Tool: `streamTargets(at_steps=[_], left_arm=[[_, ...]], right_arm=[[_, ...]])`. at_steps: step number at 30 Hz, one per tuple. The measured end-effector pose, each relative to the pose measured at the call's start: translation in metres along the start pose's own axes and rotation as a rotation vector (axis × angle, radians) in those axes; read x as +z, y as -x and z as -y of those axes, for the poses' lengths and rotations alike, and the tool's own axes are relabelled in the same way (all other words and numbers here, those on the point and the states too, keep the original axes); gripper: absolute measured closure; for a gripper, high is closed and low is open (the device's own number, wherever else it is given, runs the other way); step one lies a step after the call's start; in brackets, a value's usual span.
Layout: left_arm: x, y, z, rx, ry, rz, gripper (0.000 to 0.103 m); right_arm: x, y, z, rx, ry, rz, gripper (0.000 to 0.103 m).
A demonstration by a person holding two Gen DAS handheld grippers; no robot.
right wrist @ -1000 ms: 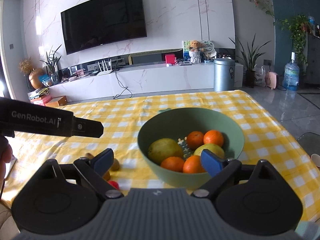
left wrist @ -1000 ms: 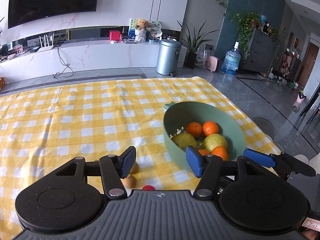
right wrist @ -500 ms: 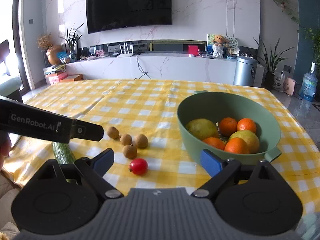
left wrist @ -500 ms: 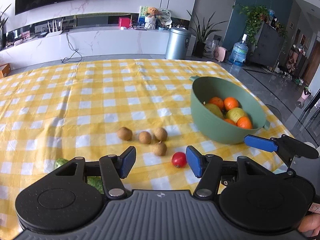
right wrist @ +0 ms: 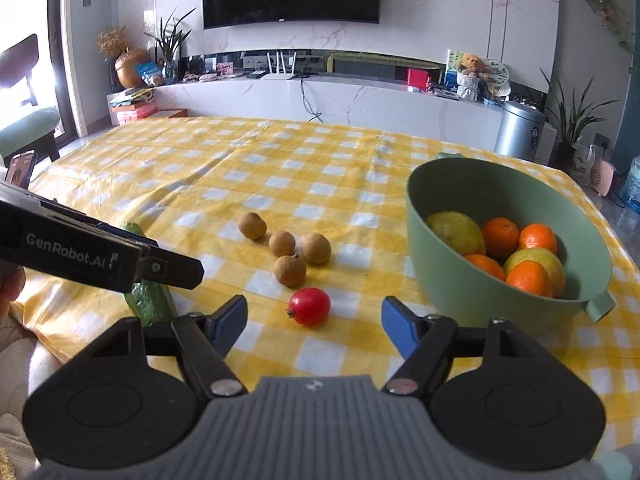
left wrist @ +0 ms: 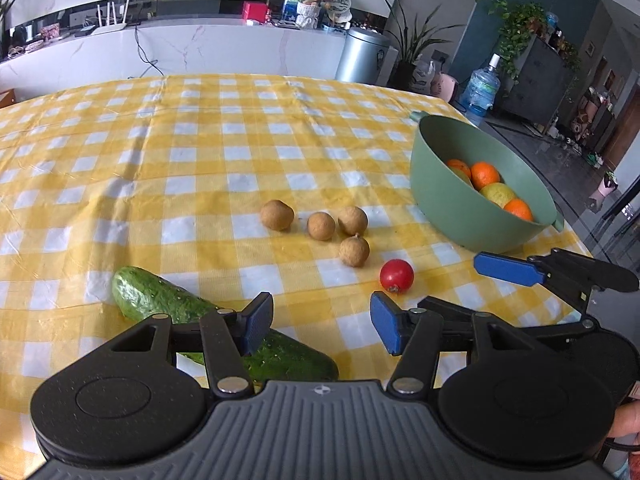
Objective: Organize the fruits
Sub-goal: 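Grasp the red cherry tomato with the right tool while the left tool grasps a kiwi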
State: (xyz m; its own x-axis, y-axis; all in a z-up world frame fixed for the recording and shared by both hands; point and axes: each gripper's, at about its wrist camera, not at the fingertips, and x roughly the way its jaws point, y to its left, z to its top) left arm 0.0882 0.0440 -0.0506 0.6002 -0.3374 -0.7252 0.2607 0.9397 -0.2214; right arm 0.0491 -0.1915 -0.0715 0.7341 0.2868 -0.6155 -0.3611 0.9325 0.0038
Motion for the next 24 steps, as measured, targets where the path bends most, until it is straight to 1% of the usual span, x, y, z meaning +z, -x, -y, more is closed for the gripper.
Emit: streamTargets(at_steps=[4,8,15,18,21,24], left_arm=[[-0.003,-0.005,0.003,-0.021,-0.032,-0.011,0.043],[-0.005,-0.008,0.006,-0.022,-0.065,-0.015,0.047],[0.0,-0.012,0.001,-0.021,-0.047,0.01,0.05],[0.002,-0.015,0.001,-0.021,-0.039,0.017,0.051],[0.006,-0.018,0.003,-0.024,-0.04,0.024,0.053],[0.009,-0.023,0.005,-0.026,-0.042,0.025,0.056]], right_arm=[[0.001,-0.008,-0.001,0.007,0.0,-0.025,0.045],[0.003,-0.017,0.0,0.017,-0.01,-0.042,0.052],[0.008,-0.034,0.002,0.033,-0.052,-0.061,0.056],[0.01,-0.043,0.003,0.037,-0.064,-0.078,0.061],[0.01,-0.05,0.005,0.034,-0.082,-0.097,0.062],[0.01,-0.057,0.008,0.038,-0.105,-0.116,0.068]])
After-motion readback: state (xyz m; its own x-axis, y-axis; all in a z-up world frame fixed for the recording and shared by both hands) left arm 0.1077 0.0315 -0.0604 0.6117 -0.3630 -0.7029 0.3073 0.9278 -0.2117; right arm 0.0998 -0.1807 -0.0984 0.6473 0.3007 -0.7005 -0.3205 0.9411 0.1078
